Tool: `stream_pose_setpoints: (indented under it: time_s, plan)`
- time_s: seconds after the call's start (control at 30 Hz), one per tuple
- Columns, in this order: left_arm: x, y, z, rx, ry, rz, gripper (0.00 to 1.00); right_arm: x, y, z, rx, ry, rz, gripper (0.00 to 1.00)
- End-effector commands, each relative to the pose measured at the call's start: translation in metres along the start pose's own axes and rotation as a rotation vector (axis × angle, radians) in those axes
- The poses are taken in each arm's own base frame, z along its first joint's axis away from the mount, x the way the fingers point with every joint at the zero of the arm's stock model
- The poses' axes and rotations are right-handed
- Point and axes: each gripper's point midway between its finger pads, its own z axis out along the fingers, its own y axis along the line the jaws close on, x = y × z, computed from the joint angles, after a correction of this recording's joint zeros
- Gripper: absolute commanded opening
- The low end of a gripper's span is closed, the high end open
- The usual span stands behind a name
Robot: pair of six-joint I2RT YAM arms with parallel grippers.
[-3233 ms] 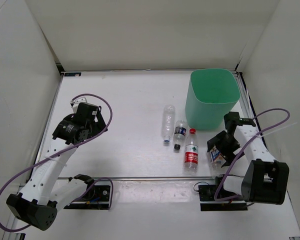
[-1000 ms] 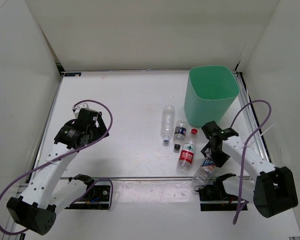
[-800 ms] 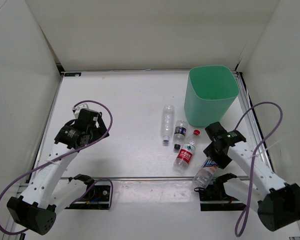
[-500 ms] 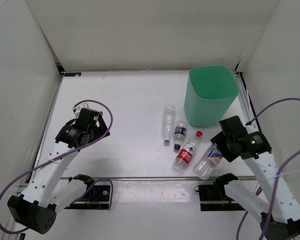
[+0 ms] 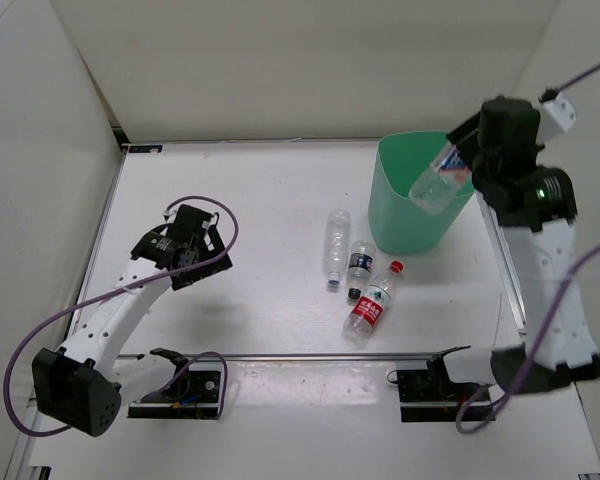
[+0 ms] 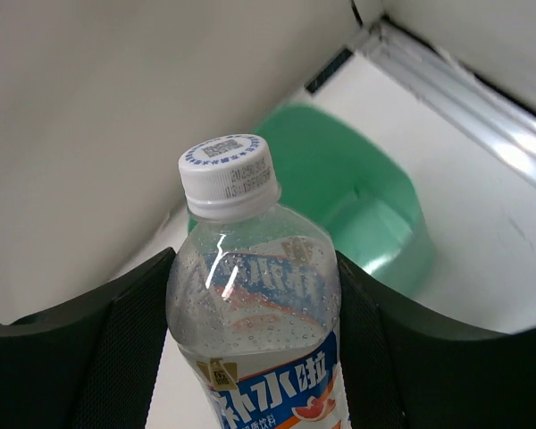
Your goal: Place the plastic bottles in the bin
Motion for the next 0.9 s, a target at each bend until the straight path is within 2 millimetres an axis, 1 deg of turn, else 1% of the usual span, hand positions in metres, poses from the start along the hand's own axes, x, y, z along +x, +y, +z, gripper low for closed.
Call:
stream_pose_setpoints:
  time_s: [0.0, 0.03, 0.07, 0.1, 0.13, 0.17, 0.2, 0.23, 0.27, 0.3, 0.33, 0.37, 0.4, 0.43, 0.47, 0.5, 0.53, 0.57, 0.6, 0.63, 0.67, 0.7, 0.73, 0.77, 0.8, 0.83, 0.87]
  plan:
    - [-0.023, -0.019, -0.018, 0.080, -0.068, -0.033, 1.00, -0.044, 0.027, 0.051, 0.011, -0.165, -0.054, 0.06]
    - [-0.024, -0.017, -0.018, 0.072, -0.075, -0.034, 1.00, -0.046, 0.030, 0.060, 0.015, -0.167, -0.065, 0.06]
    - [-0.030, -0.022, -0.021, 0.088, -0.094, -0.040, 1.00, -0.044, 0.035, 0.079, 0.026, -0.158, -0.069, 0.08]
    - [-0.033, -0.023, -0.023, 0.101, -0.109, -0.044, 1.00, -0.044, 0.033, 0.091, 0.037, -0.148, -0.068, 0.08]
    - [-0.037, -0.025, -0.027, 0.119, -0.131, -0.037, 1.00, -0.043, 0.034, 0.100, 0.036, -0.143, -0.066, 0.09]
    - [-0.040, -0.027, -0.027, 0.128, -0.142, -0.040, 1.00, -0.030, 0.032, 0.119, 0.054, -0.107, -0.084, 0.12]
    - [-0.048, -0.030, -0.034, 0.145, -0.176, -0.050, 1.00, -0.028, 0.033, 0.127, 0.048, -0.099, -0.094, 0.15]
    - [-0.050, -0.031, -0.036, 0.151, -0.183, -0.052, 1.00, -0.024, 0.031, 0.135, 0.054, -0.084, -0.098, 0.21]
    - [-0.054, -0.031, -0.036, 0.141, -0.192, -0.045, 1.00, -0.020, 0.031, 0.138, 0.052, -0.072, -0.102, 0.45]
    - [-0.057, -0.033, -0.037, 0.142, -0.195, -0.032, 1.00, -0.013, 0.028, 0.145, 0.065, -0.056, -0.113, 0.59]
    - [-0.061, -0.039, -0.037, 0.152, -0.187, -0.018, 1.00, -0.007, 0.027, 0.147, 0.064, -0.041, -0.118, 0.70]
    - [-0.063, -0.040, -0.037, 0.145, -0.180, -0.006, 1.00, 0.003, 0.027, 0.144, 0.062, -0.021, -0.132, 0.88]
    - [-0.064, -0.042, -0.036, 0.137, -0.169, -0.003, 1.00, 0.008, 0.026, 0.141, 0.059, -0.011, -0.139, 1.00]
    - [-0.069, -0.047, -0.034, 0.127, -0.160, 0.012, 1.00, 0.003, 0.021, 0.132, 0.063, -0.025, -0.135, 1.00]
    - [-0.071, -0.046, -0.032, 0.110, -0.156, 0.015, 1.00, 0.023, 0.020, 0.126, 0.056, 0.011, -0.163, 1.00]
    - [-0.074, -0.049, -0.031, 0.109, -0.155, 0.015, 1.00, 0.029, 0.018, 0.121, 0.056, 0.014, -0.172, 1.00]
    - [-0.077, -0.052, -0.030, 0.108, -0.153, 0.015, 1.00, 0.017, 0.023, 0.099, 0.004, -0.035, -0.141, 1.00]
    - [-0.080, -0.057, -0.029, 0.115, -0.145, 0.017, 1.00, 0.026, 0.026, 0.088, -0.038, -0.038, -0.175, 1.00]
    - [-0.083, -0.061, -0.029, 0.129, -0.149, 0.026, 1.00, 0.066, 0.012, 0.093, -0.068, 0.041, -0.235, 1.00]
    - [-0.087, -0.071, -0.031, 0.168, -0.153, 0.041, 1.00, 0.052, 0.025, 0.067, -0.197, -0.019, -0.206, 1.00]
    - [-0.084, -0.073, -0.027, 0.173, -0.131, 0.046, 1.00, 0.061, 0.021, 0.059, -0.234, 0.001, -0.206, 1.00]
    - [-0.086, -0.078, -0.027, 0.188, -0.133, 0.045, 1.00, 0.061, 0.015, 0.039, -0.286, 0.006, -0.195, 1.00]
    - [-0.089, -0.079, -0.027, 0.197, -0.138, 0.037, 1.00, 0.075, 0.014, 0.032, -0.326, 0.048, -0.195, 1.00]
    - [-0.090, -0.082, -0.024, 0.199, -0.128, 0.048, 1.00, 0.110, -0.002, 0.028, -0.319, 0.154, -0.224, 1.00]
    - [-0.088, -0.082, -0.019, 0.189, -0.114, 0.051, 1.00, 0.125, -0.011, 0.021, -0.314, 0.200, -0.230, 1.00]
    - [-0.090, -0.084, -0.018, 0.190, -0.113, 0.041, 1.00, 0.132, -0.022, 0.010, -0.313, 0.224, -0.229, 1.00]
    - [-0.090, -0.082, -0.013, 0.177, -0.104, 0.036, 1.00, 0.169, -0.046, 0.006, -0.264, 0.320, -0.247, 1.00]
